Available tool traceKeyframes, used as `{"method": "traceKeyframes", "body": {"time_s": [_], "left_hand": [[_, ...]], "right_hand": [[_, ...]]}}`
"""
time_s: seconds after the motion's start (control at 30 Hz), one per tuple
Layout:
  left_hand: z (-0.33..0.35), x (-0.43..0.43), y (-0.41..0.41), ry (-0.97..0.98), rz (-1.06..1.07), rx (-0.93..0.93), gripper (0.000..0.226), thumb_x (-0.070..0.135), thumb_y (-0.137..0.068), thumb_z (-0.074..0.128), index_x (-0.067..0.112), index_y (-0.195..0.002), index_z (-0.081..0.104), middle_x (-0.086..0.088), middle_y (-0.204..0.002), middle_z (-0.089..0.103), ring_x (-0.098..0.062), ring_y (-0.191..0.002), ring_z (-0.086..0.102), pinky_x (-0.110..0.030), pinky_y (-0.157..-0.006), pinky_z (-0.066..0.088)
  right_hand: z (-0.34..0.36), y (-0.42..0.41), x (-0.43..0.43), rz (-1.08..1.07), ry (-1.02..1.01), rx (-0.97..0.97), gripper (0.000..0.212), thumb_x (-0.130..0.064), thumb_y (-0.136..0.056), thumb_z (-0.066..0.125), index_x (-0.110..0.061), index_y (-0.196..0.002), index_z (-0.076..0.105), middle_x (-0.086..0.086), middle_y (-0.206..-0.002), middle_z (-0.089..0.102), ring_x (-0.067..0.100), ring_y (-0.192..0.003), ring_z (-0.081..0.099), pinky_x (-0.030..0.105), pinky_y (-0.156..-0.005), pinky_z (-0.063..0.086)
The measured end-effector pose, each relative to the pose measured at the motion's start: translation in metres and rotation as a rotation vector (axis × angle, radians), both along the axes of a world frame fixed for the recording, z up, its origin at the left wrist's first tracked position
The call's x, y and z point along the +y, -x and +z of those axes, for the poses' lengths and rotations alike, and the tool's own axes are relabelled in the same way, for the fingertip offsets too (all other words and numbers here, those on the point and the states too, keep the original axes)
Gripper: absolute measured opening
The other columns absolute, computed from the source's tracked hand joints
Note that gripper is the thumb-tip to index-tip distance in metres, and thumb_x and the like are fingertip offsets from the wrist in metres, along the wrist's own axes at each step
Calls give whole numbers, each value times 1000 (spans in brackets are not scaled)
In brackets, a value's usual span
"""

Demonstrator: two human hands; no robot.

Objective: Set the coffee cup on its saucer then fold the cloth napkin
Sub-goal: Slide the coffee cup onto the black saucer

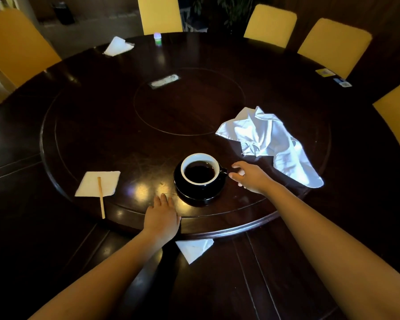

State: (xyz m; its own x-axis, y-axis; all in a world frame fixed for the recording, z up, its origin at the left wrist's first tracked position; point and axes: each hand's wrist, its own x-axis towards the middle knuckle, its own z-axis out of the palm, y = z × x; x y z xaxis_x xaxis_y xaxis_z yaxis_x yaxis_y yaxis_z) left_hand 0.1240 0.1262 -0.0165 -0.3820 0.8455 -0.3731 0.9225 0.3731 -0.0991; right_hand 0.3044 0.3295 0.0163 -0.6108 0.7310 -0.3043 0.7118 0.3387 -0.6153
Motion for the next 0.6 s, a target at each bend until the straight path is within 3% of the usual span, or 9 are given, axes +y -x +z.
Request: {"method": "traceKeyframes", "body": {"time_s": [0.07, 0.17, 0.33, 0.47, 0.6], "left_hand": [[15, 5, -7, 83, -53, 45, 53, 43, -95, 35, 7, -133, 42, -13, -134, 48, -29, -119, 49, -37, -89, 44], [37, 21, -29, 149, -131, -1, 45, 46, -94, 35, 12, -112, 60, -5, -116, 62, -25, -107, 58, -35, -84, 47], [69, 53, -71, 23, -256, -92, 43, 45, -94, 36, 14, -113, 60, -6, -114, 63, -27, -107, 58, -36, -83, 47], [63, 106, -115, -202, -252, -169, 43, 40, -94, 38, 18, -131, 46, -7, -119, 59, -27, -111, 56, -36, -84, 46], [29, 161, -142, -240, -192, -283, 55, 34, -93, 43, 16, -143, 28, -7, -139, 43, -27, -127, 41, -40, -98, 43]], "right_hand": [[4, -14, 8, 9, -38, -123, 48, -35, -91, 54, -10, -131, 46, 17, -120, 61, 30, -107, 58, 35, -93, 42], [10, -42, 39, -49, -191, -261, 47, -37, -89, 55, -10, -128, 51, 15, -128, 57, 33, -119, 51, 36, -100, 40], [24, -79, 83, -201, -440, -500, 56, -39, -88, 55, -9, -133, 40, 16, -140, 40, 37, -124, 40, 43, -100, 38], [15, -101, 115, -192, -400, -519, 70, -46, -86, 57, -13, -141, 28, 15, -140, 40, 34, -126, 38, 42, -99, 38], [-15, -100, 127, -126, -362, -527, 70, -50, -88, 52, -9, -139, 28, 15, -138, 42, 33, -128, 38, 42, -98, 41]]}}
